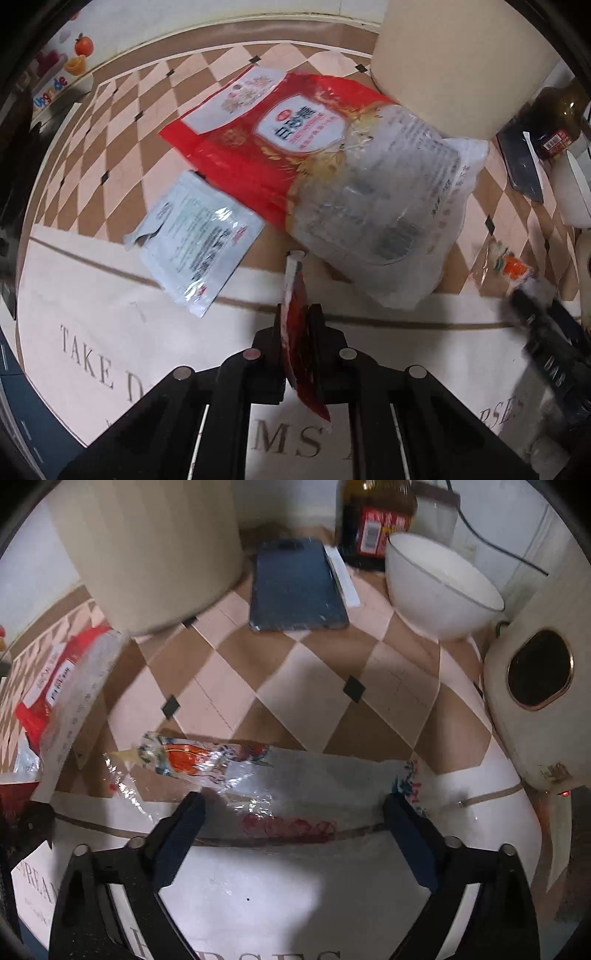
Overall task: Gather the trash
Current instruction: 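Grasp the red wrapper with the left tool while the right tool grasps the clear plastic wrap, then carry the red wrapper and plastic wrap down over the bin and open both tools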
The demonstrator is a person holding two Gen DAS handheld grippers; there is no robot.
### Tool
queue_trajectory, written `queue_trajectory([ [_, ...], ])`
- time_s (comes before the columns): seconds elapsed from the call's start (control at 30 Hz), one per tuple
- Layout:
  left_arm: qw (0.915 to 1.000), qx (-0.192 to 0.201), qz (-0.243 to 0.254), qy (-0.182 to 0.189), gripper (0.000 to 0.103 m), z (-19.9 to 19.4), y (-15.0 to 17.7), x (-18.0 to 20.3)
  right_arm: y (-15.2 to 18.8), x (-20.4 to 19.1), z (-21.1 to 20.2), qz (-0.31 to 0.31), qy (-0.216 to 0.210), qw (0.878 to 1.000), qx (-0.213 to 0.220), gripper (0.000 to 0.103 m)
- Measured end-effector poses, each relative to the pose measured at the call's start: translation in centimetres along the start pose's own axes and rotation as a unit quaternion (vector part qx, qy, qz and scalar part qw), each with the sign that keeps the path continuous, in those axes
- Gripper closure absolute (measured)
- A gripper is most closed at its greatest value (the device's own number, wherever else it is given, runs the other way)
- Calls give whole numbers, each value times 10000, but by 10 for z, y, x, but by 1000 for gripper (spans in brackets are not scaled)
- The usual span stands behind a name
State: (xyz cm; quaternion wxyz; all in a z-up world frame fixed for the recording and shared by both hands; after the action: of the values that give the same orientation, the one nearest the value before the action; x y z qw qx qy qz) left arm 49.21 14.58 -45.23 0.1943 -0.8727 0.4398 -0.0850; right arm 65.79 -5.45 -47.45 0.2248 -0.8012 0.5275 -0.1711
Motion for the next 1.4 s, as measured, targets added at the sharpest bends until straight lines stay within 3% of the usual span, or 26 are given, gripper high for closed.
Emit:
queue_trajectory([
  [0.03,10000,18,-21,-9,96,-2,2,-3,-2,-1,-4,-53,-12,9999,139,38],
  [0.07,10000,60,-24,-24,96,-8,5,-8,-4,-2,-9,-109,-30,9996,272,84],
  [0.1,10000,58,22,-48,96,-14,9,-11,-4,-3,-11,-109,-119,9995,259,101],
  [0.27,9989,465,-28,-23,96,-74,35,-37,3,3,-37,558,-824,9942,404,102],
  [0.47,9974,644,-100,322,96,-142,94,-67,56,-16,-135,1290,-1875,9721,560,102],
  [0.63,9982,207,-48,569,96,-153,187,-103,161,-45,-210,1355,-2197,9654,360,102],
  [0.8,9955,-745,-58,578,96,-100,300,-138,308,-79,-229,1333,-2226,9652,-323,102],
  [0.9,9888,-1371,-142,573,96,-36,368,-152,403,-93,-188,1454,-2103,9620,-961,102],
  [1.07,9691,-2266,-642,738,96,102,462,-159,536,-112,-63,1976,-2008,9452,-1653,102],
  [1.1,9634,-2394,-723,962,96,134,478,-154,552,-118,-40,1988,-2043,9422,-1758,102],
  [1.2,9571,-2614,-778,979,96,216,516,-148,610,-134,44,1963,-2047,9376,-2012,102],
  [1.3,9513,-2838,-660,1011,95,264,551,-142,666,-148,120,1608,-1941,9401,-2295,102],
  [1.4,9520,-2870,-384,989,95,293,567,-136,696,-158,162,1295,-1931,9414,-2444,101],
])
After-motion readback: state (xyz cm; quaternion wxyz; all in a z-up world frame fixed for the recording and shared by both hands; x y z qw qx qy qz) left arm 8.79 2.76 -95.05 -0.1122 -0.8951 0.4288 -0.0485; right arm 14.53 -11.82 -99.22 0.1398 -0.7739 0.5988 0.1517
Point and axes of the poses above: each gripper's, at about its wrist camera, not at the fingertips, and z roughly the way its jaws point, x to its right, y to its underside, the point moved 10 cm from there along z, roughly the way its jaws point, and after that the axes turned 11 degrees about x, right-handed, at the moved point
